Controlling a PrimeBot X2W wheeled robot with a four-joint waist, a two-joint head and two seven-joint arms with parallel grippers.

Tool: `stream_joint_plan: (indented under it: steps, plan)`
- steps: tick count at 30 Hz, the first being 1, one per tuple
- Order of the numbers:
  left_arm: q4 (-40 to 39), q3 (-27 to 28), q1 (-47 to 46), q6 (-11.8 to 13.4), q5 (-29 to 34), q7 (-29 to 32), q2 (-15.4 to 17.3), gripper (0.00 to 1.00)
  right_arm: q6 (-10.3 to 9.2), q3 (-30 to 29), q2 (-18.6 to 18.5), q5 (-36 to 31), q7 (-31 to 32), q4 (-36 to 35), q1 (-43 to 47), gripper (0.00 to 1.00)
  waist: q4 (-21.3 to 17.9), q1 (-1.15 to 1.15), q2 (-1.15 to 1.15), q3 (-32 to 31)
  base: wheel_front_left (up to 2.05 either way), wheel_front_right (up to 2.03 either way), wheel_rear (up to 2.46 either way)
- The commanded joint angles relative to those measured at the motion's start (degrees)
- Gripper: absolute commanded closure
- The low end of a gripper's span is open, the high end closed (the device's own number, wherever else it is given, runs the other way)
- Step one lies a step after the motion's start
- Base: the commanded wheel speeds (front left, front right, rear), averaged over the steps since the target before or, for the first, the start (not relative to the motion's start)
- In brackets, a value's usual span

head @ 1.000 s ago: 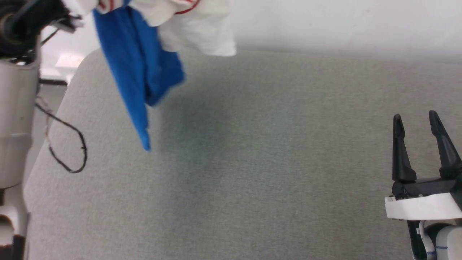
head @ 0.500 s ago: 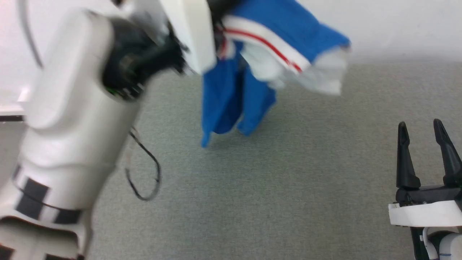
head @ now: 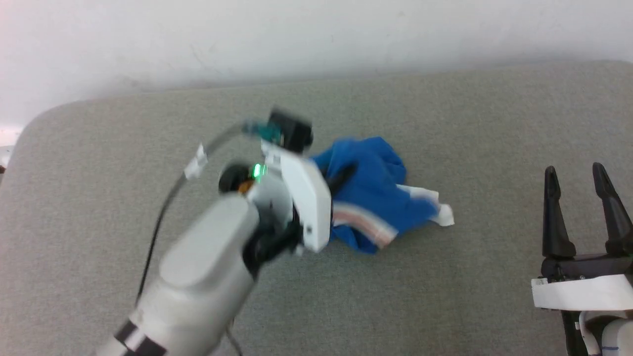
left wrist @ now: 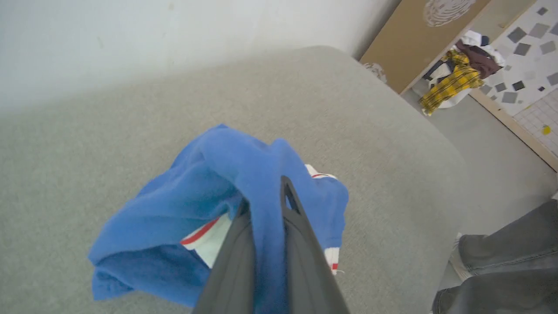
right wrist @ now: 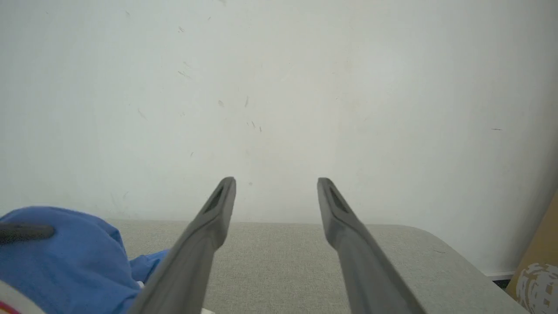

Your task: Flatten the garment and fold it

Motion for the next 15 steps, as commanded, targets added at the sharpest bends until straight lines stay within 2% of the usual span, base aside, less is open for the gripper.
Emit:
stream_joint_plan:
  steps: [1, 4, 9, 10, 11, 13, 15]
  plan:
    - [4.24, -2.01, 3.72, 1.22, 2.45, -2.40, -0.53, 1.00, -0.05, -0.34, 0.15, 0.32, -0.23, -0.02, -0.64, 0.00, -1.19, 0.00, 0.00, 1.46, 0.00, 0.00, 0.00]
    - [10.11, -4.61, 6.88, 1.92, 4.36, -3.85, -1.48, 1.00, -0.05, -0.57, 0.15, 0.34, -0.26, -0.12, -0.99, 0.00, -1.81, 0.00, 0.00, 2.38, 0.00, 0.00, 0.00]
    - [15.53, -5.36, 8.07, 2.84, 5.30, -6.79, -3.26, 1.00, -0.05, -1.00, 0.15, 0.35, -0.28, -0.24, -1.36, 0.00, -1.90, 0.00, 0.00, 3.20, 0.00, 0.00, 0.00]
    - [16.41, -4.93, 7.94, 3.28, 5.27, -8.00, -3.76, 0.80, -0.05, -1.18, 0.15, 0.32, -0.29, -0.25, -1.38, 0.00, -1.75, 0.00, 0.00, 3.29, 0.00, 0.00, 0.00]
    - [17.10, -4.68, 7.65, 3.36, 5.28, -9.00, -4.17, 0.55, -0.05, -1.37, 0.15, 0.28, -0.29, -0.24, -1.40, 0.00, -1.54, 0.00, 0.00, 3.32, 0.00, 0.00, 0.00]
    - [17.85, -4.09, 7.12, 2.84, 4.67, -10.41, -4.94, 0.00, -0.05, -1.63, 0.15, 0.12, -0.30, -0.15, -1.39, 0.00, -1.03, 0.00, 0.00, 3.11, 0.00, 0.00, 0.00]
    - [17.89, -3.74, 6.38, 2.30, 4.53, -11.87, -5.29, 0.00, -0.05, -1.74, 0.15, 0.00, -0.30, -0.04, -1.33, 0.00, -0.42, 0.00, 0.00, 2.64, 0.00, 0.00, 0.00]
